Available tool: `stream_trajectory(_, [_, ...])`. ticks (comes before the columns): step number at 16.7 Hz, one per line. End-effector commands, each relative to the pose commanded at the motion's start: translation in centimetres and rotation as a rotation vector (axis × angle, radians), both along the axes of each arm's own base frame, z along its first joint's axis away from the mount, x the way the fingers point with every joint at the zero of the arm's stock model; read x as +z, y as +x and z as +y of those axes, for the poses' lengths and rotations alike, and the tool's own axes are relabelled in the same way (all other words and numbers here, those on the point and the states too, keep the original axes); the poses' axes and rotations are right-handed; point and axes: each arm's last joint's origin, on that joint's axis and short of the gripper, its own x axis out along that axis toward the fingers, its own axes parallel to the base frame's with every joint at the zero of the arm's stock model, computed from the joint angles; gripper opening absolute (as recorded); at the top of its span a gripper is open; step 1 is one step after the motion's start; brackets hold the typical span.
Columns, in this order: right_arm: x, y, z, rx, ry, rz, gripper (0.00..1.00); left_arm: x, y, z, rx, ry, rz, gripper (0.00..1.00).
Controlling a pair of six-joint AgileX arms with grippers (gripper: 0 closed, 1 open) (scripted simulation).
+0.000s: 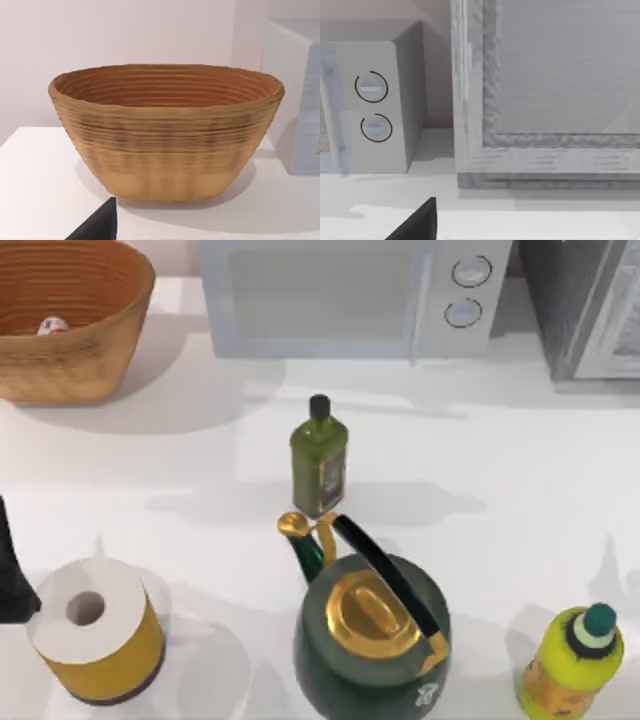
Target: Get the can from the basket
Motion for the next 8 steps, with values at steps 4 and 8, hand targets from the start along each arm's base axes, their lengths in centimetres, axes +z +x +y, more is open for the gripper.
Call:
stream_trajectory(4, [0.0, 0.0, 0.0, 0.000, 0.000, 0.000, 1.00, 0.7, 0.0, 0.0, 0.001, 0.000, 0.008, 1.00])
stream_trajectory(8, [0.0, 0.0, 0.0, 0.000, 0.000, 0.000, 1.00, 4.5, 0.4, 0.1, -0.001, -0.001, 0.070, 1.00])
